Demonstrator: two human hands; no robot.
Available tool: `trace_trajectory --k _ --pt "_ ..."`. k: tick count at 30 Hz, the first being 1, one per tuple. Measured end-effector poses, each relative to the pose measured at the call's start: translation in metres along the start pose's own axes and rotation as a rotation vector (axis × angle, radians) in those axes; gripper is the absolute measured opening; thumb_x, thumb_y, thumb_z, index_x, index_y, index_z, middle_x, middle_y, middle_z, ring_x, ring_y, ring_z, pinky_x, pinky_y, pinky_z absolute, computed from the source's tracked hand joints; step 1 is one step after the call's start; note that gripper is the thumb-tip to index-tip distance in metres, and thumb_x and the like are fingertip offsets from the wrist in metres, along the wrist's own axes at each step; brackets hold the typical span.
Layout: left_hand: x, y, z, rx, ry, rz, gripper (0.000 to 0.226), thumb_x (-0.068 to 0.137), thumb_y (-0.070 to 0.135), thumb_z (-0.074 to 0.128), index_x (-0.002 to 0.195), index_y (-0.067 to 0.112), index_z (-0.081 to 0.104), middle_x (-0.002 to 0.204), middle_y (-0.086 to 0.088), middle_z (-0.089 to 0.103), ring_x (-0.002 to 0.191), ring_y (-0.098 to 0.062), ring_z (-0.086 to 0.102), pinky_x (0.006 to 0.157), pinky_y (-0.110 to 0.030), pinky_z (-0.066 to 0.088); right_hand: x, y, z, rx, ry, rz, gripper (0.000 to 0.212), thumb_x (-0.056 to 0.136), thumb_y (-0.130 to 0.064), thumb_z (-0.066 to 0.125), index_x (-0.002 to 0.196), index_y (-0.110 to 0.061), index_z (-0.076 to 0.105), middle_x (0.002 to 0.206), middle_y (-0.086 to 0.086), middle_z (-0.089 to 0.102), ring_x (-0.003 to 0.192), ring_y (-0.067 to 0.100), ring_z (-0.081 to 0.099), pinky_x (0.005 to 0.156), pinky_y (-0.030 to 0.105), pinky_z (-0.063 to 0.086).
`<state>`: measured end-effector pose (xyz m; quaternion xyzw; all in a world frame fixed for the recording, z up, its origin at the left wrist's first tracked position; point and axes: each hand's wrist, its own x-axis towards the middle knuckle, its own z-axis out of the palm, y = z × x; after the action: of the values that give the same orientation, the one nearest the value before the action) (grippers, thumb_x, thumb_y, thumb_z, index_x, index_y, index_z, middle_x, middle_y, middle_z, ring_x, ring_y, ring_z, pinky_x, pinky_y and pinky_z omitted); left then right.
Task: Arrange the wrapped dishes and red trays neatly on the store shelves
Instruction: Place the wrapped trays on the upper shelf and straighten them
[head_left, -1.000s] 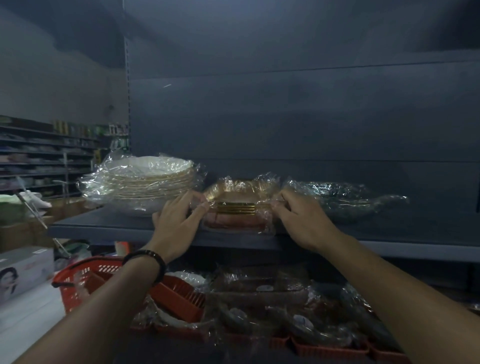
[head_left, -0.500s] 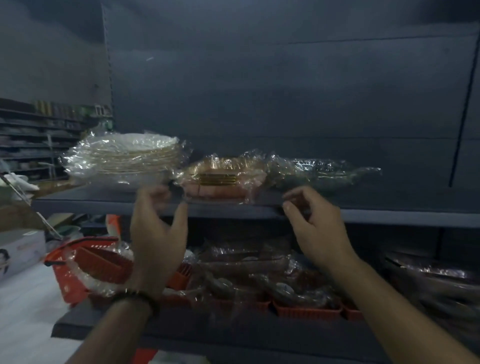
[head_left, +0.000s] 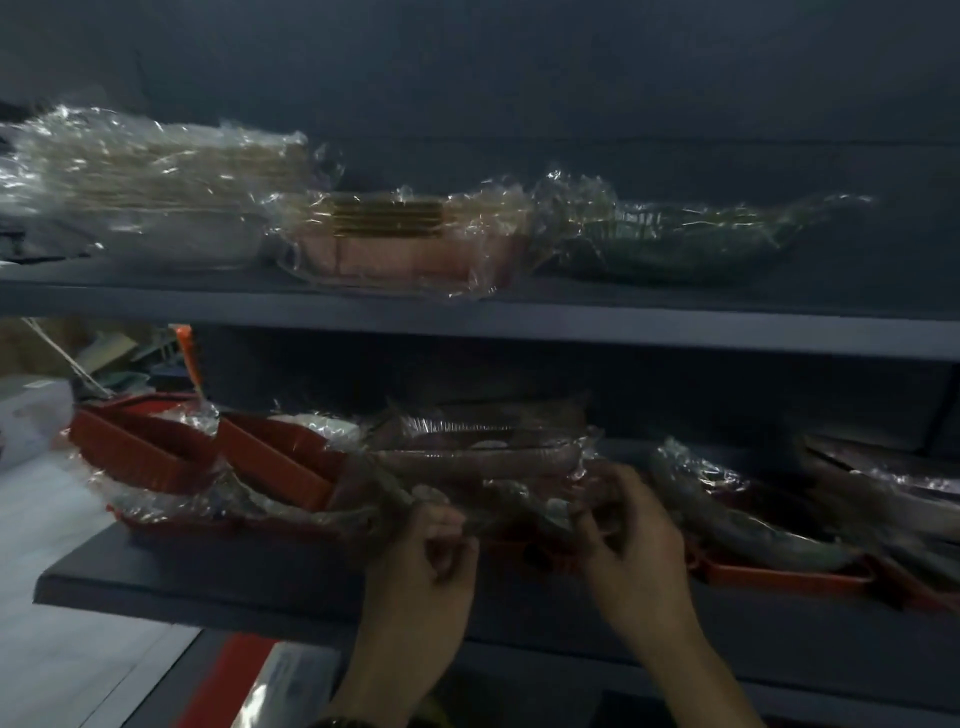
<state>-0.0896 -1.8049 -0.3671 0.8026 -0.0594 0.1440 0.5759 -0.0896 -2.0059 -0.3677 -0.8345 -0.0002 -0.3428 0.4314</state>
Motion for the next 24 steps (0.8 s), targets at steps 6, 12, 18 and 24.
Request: trace_trajectory --k 6,12,18,24 --pt "0.017 -0.018 0.004 0.044 -0.026 0.04 0.025 0.092 0.009 0.079 0.099 0.031 0.067 0.099 0.011 0.074 0.093 0.005 0.07 0.075 -0.007 0.051 0.019 0.008 0.021 -0.112 -0.083 0.003 0.08 0.1 -0.018 0.066 0.153 -0.064 0.027 0.145 -0.005 0.028 0.116 0.015 0.057 0.1 0.03 0.05" --pt "0.021 -0.024 0.012 0.005 0.009 0.065 0.027 0.092 0.007 0.078 0.098 0.032 0.068 0.096 0.029 0.071 0.087 0.005 0.07 0.071 -0.005 0.05 0.035 0.023 0.03 -0.196 -0.002 -0.019 0.048 0.102 -0.016 0.061 0.133 -0.051 0.051 0.137 0.0 0.033 0.121 0.026 0.054 0.094 0.042 0.058" --pt "0.015 -0.016 0.023 0.009 -0.043 0.109 0.053 0.094 0.018 0.078 0.118 0.063 0.062 0.108 0.033 0.071 0.094 0.008 0.071 0.078 -0.015 0.057 0.026 0.009 0.022 -0.195 0.03 -0.189 0.025 0.101 -0.018 0.066 0.114 -0.039 0.063 0.146 -0.002 0.029 0.121 0.018 0.054 0.093 0.027 0.054" --pt "0.013 -0.009 0.02 0.0 0.0 0.21 0.079 0.092 0.031 0.08 0.142 0.076 0.039 0.128 0.018 0.062 0.11 -0.001 0.068 0.088 -0.014 0.057 0.005 -0.033 0.006 -0.267 0.047 -0.373 0.036 0.091 -0.016 0.076 0.119 -0.037 0.07 0.142 0.002 0.038 0.125 0.023 0.048 0.093 0.028 0.051"
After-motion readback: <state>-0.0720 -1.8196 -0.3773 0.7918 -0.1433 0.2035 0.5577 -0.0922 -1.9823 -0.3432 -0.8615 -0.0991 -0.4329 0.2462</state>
